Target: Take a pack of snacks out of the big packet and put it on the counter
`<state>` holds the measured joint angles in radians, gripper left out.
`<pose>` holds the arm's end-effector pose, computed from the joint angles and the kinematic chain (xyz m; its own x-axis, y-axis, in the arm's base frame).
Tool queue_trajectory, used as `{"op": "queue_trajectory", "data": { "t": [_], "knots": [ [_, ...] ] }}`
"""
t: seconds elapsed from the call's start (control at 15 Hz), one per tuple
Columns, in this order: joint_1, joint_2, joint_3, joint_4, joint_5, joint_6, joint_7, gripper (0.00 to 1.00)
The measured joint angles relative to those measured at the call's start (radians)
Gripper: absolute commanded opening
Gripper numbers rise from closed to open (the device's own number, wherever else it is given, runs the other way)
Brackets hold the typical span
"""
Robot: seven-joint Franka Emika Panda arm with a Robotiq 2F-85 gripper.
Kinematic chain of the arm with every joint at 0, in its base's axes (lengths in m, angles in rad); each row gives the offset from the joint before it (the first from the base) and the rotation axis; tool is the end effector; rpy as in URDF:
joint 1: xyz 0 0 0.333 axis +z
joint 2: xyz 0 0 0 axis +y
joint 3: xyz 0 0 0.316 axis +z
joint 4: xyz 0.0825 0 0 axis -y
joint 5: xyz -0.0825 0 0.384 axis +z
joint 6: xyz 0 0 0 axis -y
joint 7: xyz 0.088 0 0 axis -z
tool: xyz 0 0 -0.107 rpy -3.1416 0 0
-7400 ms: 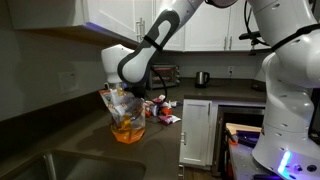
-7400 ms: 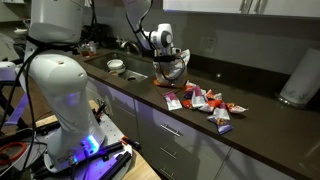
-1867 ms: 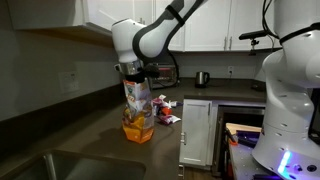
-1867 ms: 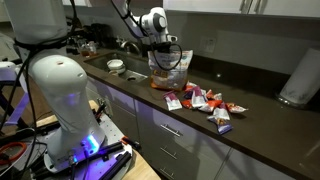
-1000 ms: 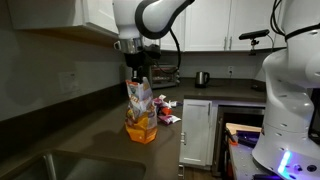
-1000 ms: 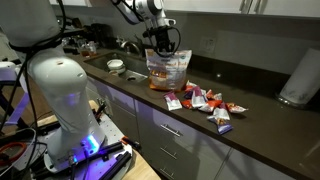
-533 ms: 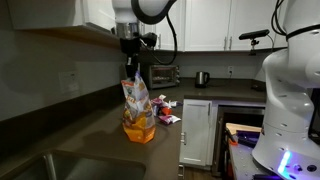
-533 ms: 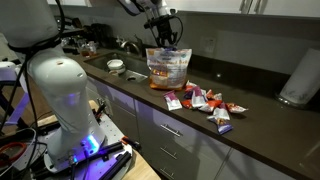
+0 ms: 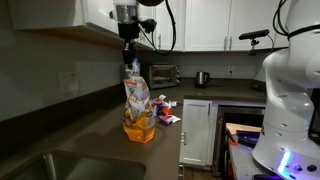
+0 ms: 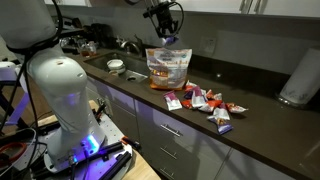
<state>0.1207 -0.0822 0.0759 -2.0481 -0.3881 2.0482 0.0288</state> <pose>0.5340 0.0861 0.4874 0.9395 0.3373 0.0596 0.2962 -0.8873 0.3534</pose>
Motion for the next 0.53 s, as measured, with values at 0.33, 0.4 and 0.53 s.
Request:
{"op": "queue_trajectory", "data": {
  "t": [0.33,0.4,0.53],
  "knots": [
    [-0.012,-0.041,-0.002,0.038,-0.009,-0.019,0.022,0.08],
    [-0.020,-0.043,-0.006,0.040,-0.008,-0.019,0.023,0.08],
    [-0.041,-0.041,-0.020,0.039,-0.004,-0.019,0.025,0.08]
  ]
}}
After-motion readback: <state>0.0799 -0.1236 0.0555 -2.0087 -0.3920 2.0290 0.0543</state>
